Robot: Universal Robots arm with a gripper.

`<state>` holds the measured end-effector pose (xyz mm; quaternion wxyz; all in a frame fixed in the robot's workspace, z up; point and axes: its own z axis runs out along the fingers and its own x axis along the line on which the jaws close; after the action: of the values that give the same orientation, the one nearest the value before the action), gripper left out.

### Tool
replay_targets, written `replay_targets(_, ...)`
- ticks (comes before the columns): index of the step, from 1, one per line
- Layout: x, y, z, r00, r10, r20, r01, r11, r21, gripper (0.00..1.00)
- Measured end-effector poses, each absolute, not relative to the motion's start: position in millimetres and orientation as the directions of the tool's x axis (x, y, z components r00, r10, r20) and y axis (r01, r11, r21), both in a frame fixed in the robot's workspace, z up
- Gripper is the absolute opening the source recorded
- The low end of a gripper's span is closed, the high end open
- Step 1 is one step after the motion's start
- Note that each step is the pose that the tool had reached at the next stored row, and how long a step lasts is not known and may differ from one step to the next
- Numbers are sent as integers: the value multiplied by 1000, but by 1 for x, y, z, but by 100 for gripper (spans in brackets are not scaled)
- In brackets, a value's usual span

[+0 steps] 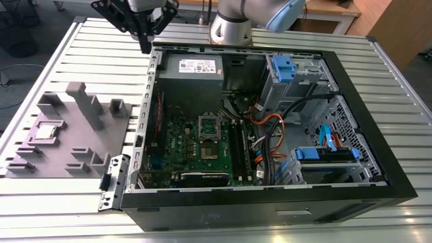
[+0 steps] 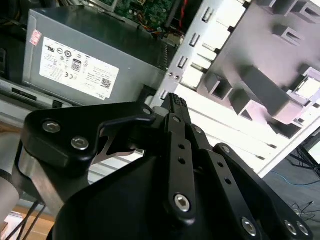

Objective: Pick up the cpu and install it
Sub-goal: 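Reach for the cpu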

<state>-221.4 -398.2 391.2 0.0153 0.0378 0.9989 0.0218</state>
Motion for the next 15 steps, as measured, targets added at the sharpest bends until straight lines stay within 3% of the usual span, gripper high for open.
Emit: replay_targets(15,-267,-398,390,-997,76,-29,75,996,45,11)
